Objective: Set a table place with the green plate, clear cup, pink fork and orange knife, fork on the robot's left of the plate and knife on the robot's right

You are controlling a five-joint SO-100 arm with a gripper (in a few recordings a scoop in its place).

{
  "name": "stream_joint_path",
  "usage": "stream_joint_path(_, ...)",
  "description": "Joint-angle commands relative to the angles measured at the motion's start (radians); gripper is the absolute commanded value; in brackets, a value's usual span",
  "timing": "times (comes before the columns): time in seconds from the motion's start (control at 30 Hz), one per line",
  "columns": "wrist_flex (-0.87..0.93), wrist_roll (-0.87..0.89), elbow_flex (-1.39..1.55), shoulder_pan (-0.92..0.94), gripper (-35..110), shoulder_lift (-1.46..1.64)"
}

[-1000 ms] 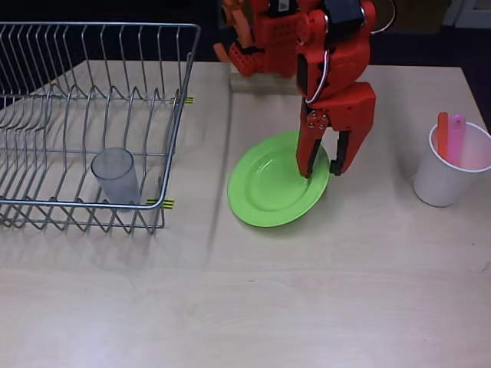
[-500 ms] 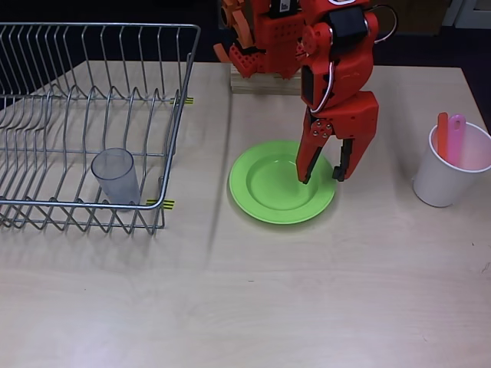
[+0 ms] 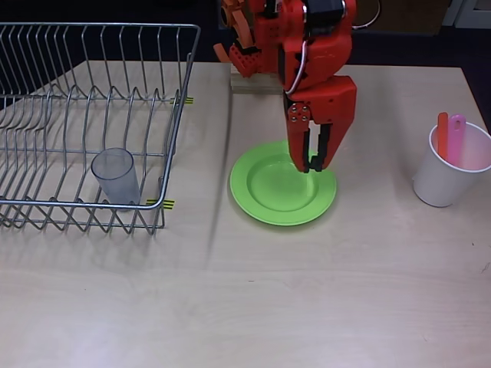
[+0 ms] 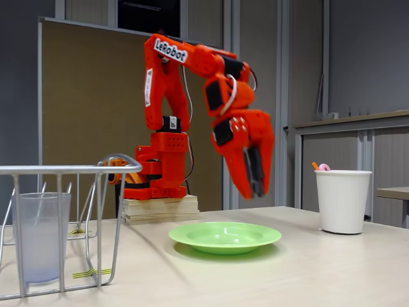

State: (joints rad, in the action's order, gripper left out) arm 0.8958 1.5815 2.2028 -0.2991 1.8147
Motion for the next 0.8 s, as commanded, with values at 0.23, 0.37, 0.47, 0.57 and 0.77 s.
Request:
stream_joint_path(0.23,0.336,-0.454,-0.382,0.331,17,0.132)
stream_joint_path(0.37,0.416,-0.612,-0.52,0.502,23,0.069)
stream_joint_path(0.47,0.437,-0.71,-0.609,0.615,27,-0.009)
stream_joint_path(0.57,0.443,-0.788,-0.683,0.718,31,-0.104)
stream_joint_path(0.77,0.442,-0.916,-0.767,0.819,35,-0.272)
